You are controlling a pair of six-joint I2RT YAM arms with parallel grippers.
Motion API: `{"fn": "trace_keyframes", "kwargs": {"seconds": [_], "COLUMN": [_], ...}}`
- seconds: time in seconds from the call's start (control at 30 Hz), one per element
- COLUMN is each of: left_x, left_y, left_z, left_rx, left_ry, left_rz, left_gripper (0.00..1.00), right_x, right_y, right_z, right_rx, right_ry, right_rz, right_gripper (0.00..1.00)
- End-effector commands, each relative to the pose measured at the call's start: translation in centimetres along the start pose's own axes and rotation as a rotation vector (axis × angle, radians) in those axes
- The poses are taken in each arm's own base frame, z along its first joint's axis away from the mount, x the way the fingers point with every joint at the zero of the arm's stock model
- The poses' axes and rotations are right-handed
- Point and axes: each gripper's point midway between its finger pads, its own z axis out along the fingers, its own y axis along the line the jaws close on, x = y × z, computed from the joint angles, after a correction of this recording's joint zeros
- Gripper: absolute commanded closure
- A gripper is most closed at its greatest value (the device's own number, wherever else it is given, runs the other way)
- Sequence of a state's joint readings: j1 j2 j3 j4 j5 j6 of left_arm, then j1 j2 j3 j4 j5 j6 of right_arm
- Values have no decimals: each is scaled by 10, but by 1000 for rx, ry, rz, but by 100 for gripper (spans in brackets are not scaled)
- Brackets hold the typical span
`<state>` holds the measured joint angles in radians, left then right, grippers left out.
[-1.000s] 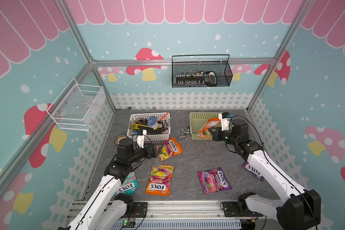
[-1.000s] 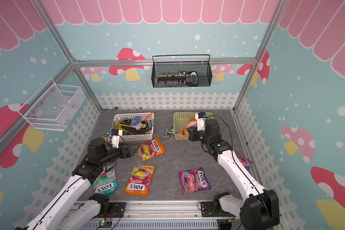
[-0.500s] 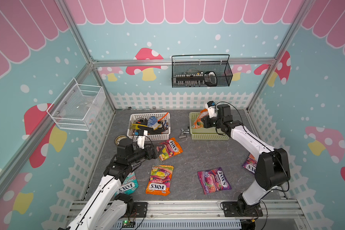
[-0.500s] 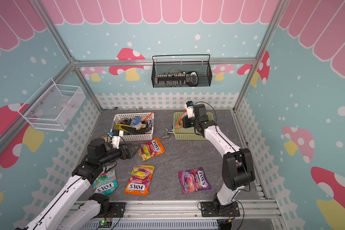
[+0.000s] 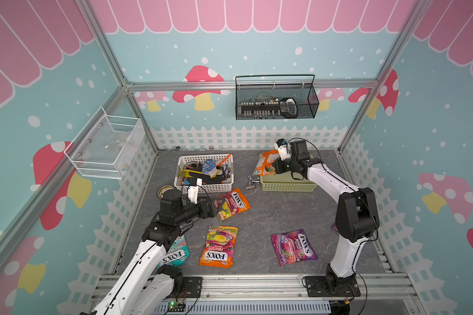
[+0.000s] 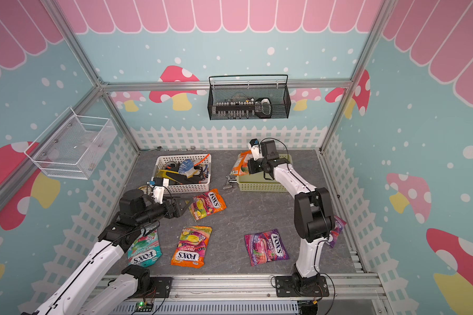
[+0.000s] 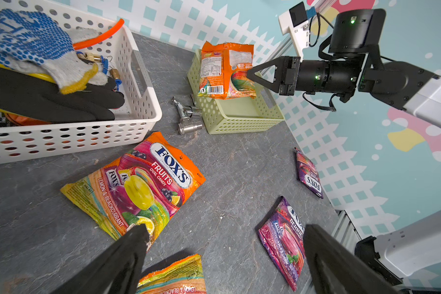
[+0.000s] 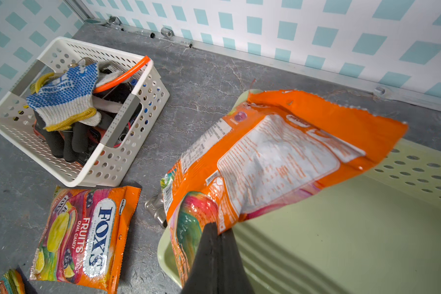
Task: Put the candies in the basket
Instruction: Place the candy in the basket.
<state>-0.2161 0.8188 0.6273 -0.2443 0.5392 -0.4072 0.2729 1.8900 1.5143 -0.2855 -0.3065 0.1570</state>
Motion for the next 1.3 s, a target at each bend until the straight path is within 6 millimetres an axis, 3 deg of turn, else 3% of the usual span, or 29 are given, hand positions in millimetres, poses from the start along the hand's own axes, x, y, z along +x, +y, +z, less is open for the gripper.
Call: {"fn": "trace_keyframes", "kwargs": {"seconds": [0.0,0.5,0.73,0.97,1.1,1.27], "left_x": [-3,-3,-3,-3,-3,-3], "left_y": [-3,2,5,8,9,10], "left_z": [-4,-4,-2,-1,0,0], "left_rx": [8,-11,-23,-33,-35,-41], "left_ry": [-7,-13,-11,-9,-4,-6], "left_rz": [22,12,7,2,-3,-6], "left_gripper": [1,1,1,1,1,1], "right_x": [16,69,78,75,70,58], "right_y": [-16,-62,-83,-97,-96,-91], "right_z": [8,32,50,53,54,44], "right_rx": [17,61,108,170,167,156], "right_ry": [48,201,247,252,242,210], "right_rz": [-5,19,-4,-28,-35,-26], "right_gripper": [100,100,100,98,90,65]}}
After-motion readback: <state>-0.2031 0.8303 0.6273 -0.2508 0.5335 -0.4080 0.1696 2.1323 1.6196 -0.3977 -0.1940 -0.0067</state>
